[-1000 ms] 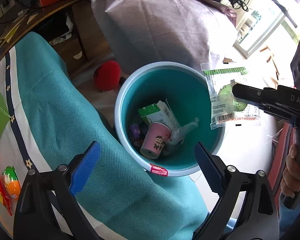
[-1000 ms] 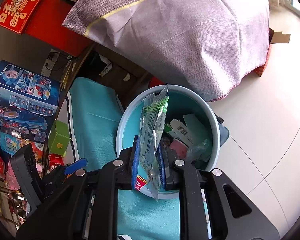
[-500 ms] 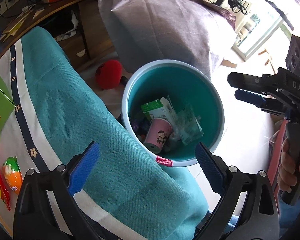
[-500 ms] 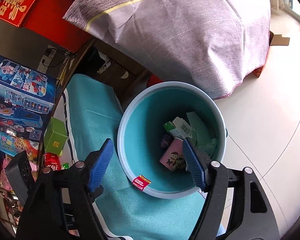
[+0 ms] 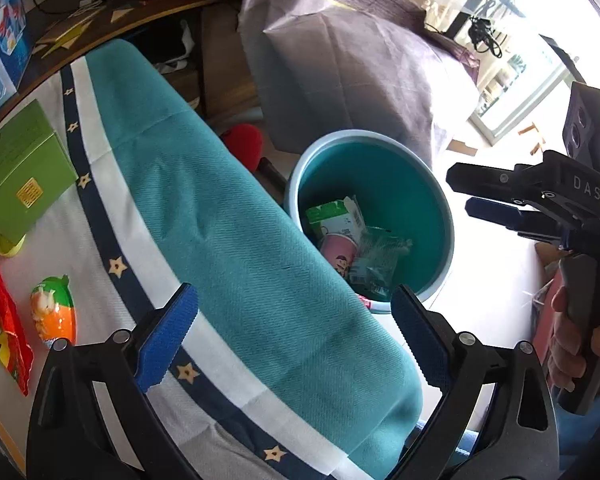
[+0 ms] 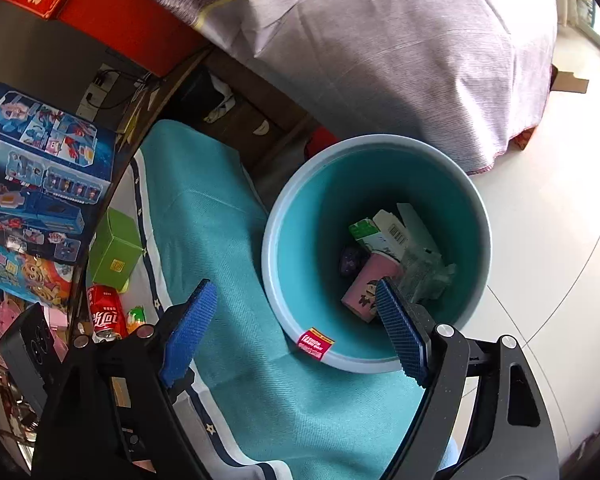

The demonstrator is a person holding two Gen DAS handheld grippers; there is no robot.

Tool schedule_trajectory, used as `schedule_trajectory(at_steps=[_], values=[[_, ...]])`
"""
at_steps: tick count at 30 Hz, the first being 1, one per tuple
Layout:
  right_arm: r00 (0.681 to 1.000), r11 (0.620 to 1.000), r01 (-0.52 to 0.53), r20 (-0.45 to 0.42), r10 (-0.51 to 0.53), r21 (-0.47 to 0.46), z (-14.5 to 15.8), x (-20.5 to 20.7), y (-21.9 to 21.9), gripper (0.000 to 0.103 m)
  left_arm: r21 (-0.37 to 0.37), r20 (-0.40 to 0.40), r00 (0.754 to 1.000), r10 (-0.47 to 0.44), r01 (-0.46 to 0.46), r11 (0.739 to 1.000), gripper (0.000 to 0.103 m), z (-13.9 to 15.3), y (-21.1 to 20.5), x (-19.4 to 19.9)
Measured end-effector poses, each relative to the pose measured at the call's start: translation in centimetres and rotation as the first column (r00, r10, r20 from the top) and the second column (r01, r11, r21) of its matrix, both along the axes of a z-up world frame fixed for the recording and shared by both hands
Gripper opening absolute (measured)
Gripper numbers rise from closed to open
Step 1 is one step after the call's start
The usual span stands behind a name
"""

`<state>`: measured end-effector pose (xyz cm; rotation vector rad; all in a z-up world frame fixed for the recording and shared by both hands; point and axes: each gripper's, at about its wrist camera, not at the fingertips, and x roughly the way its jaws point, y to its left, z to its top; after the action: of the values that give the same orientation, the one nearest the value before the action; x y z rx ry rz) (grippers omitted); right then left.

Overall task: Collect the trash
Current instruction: 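Move both tools back over the table toward the can and bottle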

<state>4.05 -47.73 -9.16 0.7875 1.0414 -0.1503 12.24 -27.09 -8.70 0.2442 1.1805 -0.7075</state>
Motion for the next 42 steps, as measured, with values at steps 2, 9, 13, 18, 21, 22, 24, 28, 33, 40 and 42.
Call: schedule_trajectory(at_steps=[2, 9, 13, 18, 21, 22, 24, 28, 33, 40, 42], values=[[1.000, 1.000, -0.022, 0.005, 0.022, -0.008, 0.4, 0.5, 1.2, 0.078, -0.006, 0.004, 1.000, 0.018, -0.018, 1.000, 0.097, 0.3, 1.1, 0.1], [0.996, 0.996, -0.088, -0.001, 0.088, -0.028, 1.6, 2.1, 5.7, 0.078, -0.036, 0.018, 0.995, 0.098, -0.097, 0.995, 0.097, 1.5, 6.4, 0.4], [0.991, 0.990, -0.133, -0.011, 0.132, -0.046, 2.2, 3.1, 8.4, 0.078, -0.053, 0.029, 0.989, 0.147, -0.145, 0.988, 0.097, 2.1, 9.8, 0.6], [0.981, 0.978, -0.195, -0.019, 0.194, -0.070, 3.3, 4.5, 12.2, 0.078, -0.078, 0.035, 0.976, 0.213, -0.210, 0.975, 0.098, 2.8, 14.6, 0.9], [0.974, 0.971, -0.226, -0.022, 0.225, -0.082, 3.9, 5.2, 14.4, 0.078, -0.092, 0.035, 0.965, 0.259, -0.255, 0.962, 0.098, 3.1, 17.6, 1.2], [0.971, 0.968, -0.237, -0.023, 0.236, -0.085, 4.0, 5.5, 15.1, 0.078, -0.096, 0.034, 0.961, 0.274, -0.270, 0.958, 0.098, 3.1, 18.5, 1.3], [0.966, 0.962, -0.258, -0.026, 0.257, -0.091, 4.2, 6.0, 16.6, 0.078, -0.101, 0.034, 0.951, 0.306, -0.302, 0.948, 0.098, 3.2, 20.5, 1.5], [0.956, 0.950, -0.295, -0.036, 0.293, -0.100, 4.5, 7.0, 19.3, 0.078, -0.107, 0.033, 0.928, 0.372, -0.367, 0.924, 0.098, 3.3, 24.4, 2.2], [0.940, 0.934, -0.341, -0.058, 0.337, -0.109, 4.3, 8.5, 22.3, 0.078, -0.105, 0.031, 0.894, 0.447, -0.441, 0.891, 0.098, 3.3, 29.0, 3.2], [0.909, 0.903, -0.415, -0.096, 0.406, -0.110, 3.5, 10.8, 26.3, 0.078, -0.074, 0.047, 0.864, 0.501, -0.497, 0.864, 0.098, 2.6, 33.5, 4.2], [0.896, 0.892, -0.441, -0.104, 0.432, -0.101, 3.2, 11.8, 27.6, 0.078, -0.058, 0.073, 0.866, 0.495, -0.492, 0.869, 0.098, 2.7, 34.4, 4.6]])
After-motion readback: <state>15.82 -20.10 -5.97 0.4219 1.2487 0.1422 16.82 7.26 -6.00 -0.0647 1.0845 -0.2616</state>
